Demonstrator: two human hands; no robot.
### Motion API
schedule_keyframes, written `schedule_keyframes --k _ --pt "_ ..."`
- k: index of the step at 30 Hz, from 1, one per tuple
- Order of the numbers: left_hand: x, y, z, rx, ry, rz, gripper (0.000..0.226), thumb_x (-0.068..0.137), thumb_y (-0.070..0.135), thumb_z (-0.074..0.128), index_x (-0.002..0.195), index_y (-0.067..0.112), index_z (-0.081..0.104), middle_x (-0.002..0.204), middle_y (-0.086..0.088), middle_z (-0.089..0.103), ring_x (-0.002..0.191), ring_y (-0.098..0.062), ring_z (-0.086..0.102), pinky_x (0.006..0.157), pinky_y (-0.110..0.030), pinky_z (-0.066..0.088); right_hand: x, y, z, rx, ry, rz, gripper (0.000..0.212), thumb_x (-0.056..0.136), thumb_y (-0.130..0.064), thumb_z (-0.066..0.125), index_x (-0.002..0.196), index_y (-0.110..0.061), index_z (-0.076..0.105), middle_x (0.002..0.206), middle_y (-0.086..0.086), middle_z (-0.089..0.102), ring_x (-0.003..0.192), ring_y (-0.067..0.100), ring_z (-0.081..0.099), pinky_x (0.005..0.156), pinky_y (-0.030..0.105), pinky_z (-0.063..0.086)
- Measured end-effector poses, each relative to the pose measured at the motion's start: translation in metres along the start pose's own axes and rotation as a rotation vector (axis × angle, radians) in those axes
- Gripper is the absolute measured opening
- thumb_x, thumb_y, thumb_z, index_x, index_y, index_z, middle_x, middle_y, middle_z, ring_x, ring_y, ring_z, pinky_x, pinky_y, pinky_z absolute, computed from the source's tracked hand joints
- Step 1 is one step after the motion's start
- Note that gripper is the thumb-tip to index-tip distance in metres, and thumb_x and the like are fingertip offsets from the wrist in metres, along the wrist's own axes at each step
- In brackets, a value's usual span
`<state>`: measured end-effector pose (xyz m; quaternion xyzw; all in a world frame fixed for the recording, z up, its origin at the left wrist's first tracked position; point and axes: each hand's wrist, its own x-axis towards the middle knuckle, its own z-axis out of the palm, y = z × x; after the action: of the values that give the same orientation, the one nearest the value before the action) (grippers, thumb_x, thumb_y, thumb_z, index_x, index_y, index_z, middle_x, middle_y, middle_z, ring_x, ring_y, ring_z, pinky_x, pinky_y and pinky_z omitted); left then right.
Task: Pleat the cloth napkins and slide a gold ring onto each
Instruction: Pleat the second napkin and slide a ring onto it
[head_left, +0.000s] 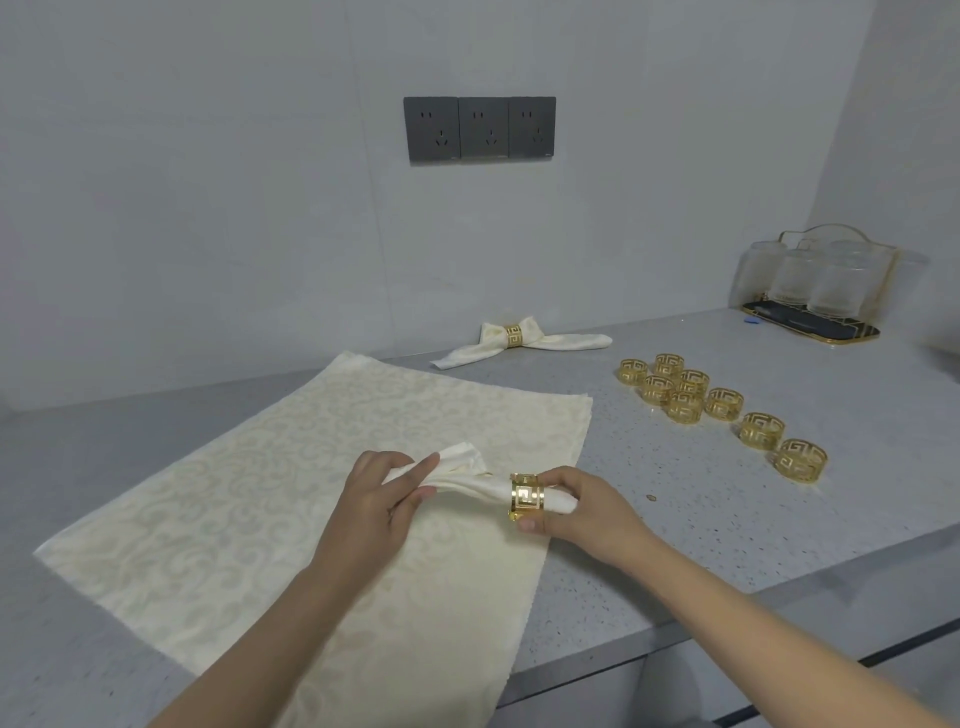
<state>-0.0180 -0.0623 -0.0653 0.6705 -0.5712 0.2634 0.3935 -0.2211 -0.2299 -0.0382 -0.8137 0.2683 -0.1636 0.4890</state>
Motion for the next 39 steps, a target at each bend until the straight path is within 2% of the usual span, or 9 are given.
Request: schedule_keyframes --k 4,14,17,20,23,28,32,36,39 --pt "-0.001 0.0 -0.001 -0.004 -0.007 0.002 0.038 0.098 0.045 0.04 0.123 0.023 0.059 0.096 -0.002 0.058 0.094 -0.013 0.046 0.091 -0.009 0.031 0.002 0.002 0.001 -0.056 0.011 -0.013 0.044 0.058 -0.052 0.083 0.098 -0.043 0.067 0.095 -0.021 0.069 0.091 0.002 0.062 0.086 0.029 0.047" --pt "-0.008 0.003 0.003 0.001 -0.146 -0.002 0.048 0.099 0.049 0.034 0.12 0.021 0.066 0.097 0.0 0.059 0.094 -0.011 0.044 0.09 -0.008 0.03 -0.006 -0.011 0.005 -0.368 0.104 0.016 0.043 0.063 -0.072 0.066 0.1 -0.052 0.056 0.09 -0.026 0.057 0.084 -0.001 0.052 0.063 0.015 0.036" --pt "-0.013 0.002 0.003 -0.007 -0.216 0.012 0.049 0.099 0.051 0.032 0.119 0.022 0.067 0.096 0.003 0.059 0.093 -0.008 0.043 0.089 -0.009 0.03 -0.004 -0.004 0.005 -0.559 0.056 -0.011 0.058 0.06 -0.078 0.063 0.109 -0.047 0.06 0.093 -0.022 0.057 0.095 0.004 0.052 0.074 0.022 0.034" --pt "-0.016 0.003 0.004 -0.03 -0.247 0.01 0.05 0.098 0.052 0.032 0.117 0.022 0.067 0.095 0.005 0.06 0.091 -0.008 0.044 0.087 -0.01 0.031 0.0 -0.002 0.006 -0.705 0.008 -0.113 0.065 0.063 -0.076 0.064 0.118 -0.042 0.056 0.103 -0.017 0.05 0.103 0.008 0.037 0.083 0.027 0.023" --pt "-0.017 0.005 0.006 -0.037 -0.255 -0.001 0.048 0.097 0.051 0.035 0.117 0.023 0.067 0.095 0.005 0.061 0.091 -0.007 0.044 0.084 -0.012 0.034 0.001 -0.008 0.01 -0.594 -0.052 -0.18 0.065 0.07 -0.059 0.071 0.127 -0.037 0.052 0.107 -0.018 0.052 0.105 0.006 0.034 0.093 0.026 0.024" --pt "-0.013 0.011 0.002 -0.061 -0.266 -0.005 0.049 0.097 0.053 0.035 0.118 0.023 0.067 0.097 0.007 0.06 0.092 -0.005 0.043 0.085 -0.01 0.033 0.002 -0.019 0.017 -0.588 -0.019 -0.208 0.063 0.071 -0.057 0.073 0.126 -0.033 0.054 0.11 -0.014 0.059 0.105 0.009 0.044 0.098 0.027 0.031" --pt "-0.012 0.014 -0.005 -0.114 -0.295 0.003 0.035 0.091 0.039 0.051 0.117 0.023 0.068 0.099 0.009 0.059 0.095 -0.002 0.043 0.086 -0.007 0.032 0.005 -0.031 0.009 -0.456 -0.311 -0.038 0.087 0.074 -0.047 0.075 0.146 -0.028 0.03 0.138 -0.005 0.045 0.124 0.014 0.043 0.1 0.025 0.037" --pt "-0.01 0.017 -0.012 -0.148 -0.335 0.032 0.032 0.09 0.032 0.053 0.119 0.025 0.066 0.101 0.009 0.059 0.097 0.001 0.042 0.087 -0.006 0.032 0.008 -0.034 0.0 -0.181 -0.451 0.095 0.066 0.068 -0.038 0.082 0.127 -0.039 0.052 0.112 -0.008 0.062 0.086 0.015 0.06 0.068 0.027 0.048" --pt "-0.009 0.018 -0.016 -0.137 -0.347 0.055 0.032 0.091 0.03 0.054 0.12 0.026 0.066 0.101 0.007 0.06 0.097 0.001 0.042 0.088 -0.007 0.031 0.014 -0.032 0.001 -0.212 -0.484 0.09 0.06 0.062 -0.042 0.084 0.115 -0.042 0.057 0.111 -0.01 0.065 0.102 0.019 0.064 0.089 0.039 0.052"
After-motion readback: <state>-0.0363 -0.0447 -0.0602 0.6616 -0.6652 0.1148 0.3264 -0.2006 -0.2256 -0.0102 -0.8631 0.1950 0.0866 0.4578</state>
